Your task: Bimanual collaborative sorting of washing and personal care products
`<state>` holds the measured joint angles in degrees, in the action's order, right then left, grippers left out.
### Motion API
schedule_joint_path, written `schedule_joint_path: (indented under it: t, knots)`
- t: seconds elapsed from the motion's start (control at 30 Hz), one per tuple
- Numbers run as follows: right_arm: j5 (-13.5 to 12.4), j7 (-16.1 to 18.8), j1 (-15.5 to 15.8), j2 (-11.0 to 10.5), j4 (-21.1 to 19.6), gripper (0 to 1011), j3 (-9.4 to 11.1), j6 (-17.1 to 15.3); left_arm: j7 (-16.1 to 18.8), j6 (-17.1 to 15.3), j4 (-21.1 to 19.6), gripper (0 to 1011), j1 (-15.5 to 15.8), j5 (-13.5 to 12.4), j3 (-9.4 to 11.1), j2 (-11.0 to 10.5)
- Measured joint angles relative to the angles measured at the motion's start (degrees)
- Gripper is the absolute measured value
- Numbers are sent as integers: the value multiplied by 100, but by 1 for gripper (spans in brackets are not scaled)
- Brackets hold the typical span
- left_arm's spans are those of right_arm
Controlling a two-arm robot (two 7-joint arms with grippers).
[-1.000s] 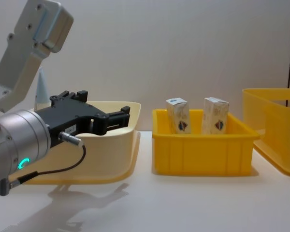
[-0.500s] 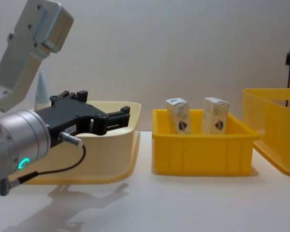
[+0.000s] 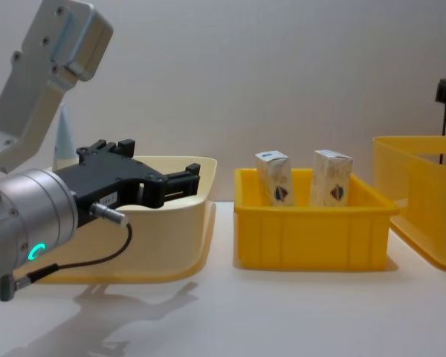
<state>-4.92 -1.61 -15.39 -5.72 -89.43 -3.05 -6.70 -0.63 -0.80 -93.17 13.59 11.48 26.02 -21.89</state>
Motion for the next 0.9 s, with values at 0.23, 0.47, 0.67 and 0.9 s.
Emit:
schedule_joint_path:
  t: [0.23,0.47,0.67,0.9]
  knots:
    - [-290,136,402,-339,-292,1001,-249,120,0,0,0,1003,0,0,0,0]
    - [-519,246,735,-617,-528,1001,-449,217,0,0,0,1003,0,0,0,0]
    - [-756,356,1065,-893,-771,1001,-650,312,0,0,0,1003,0,0,0,0]
    - [-1023,487,1440,-1210,-1048,1001,-880,429,0,0,0,1004,0,0,0,0]
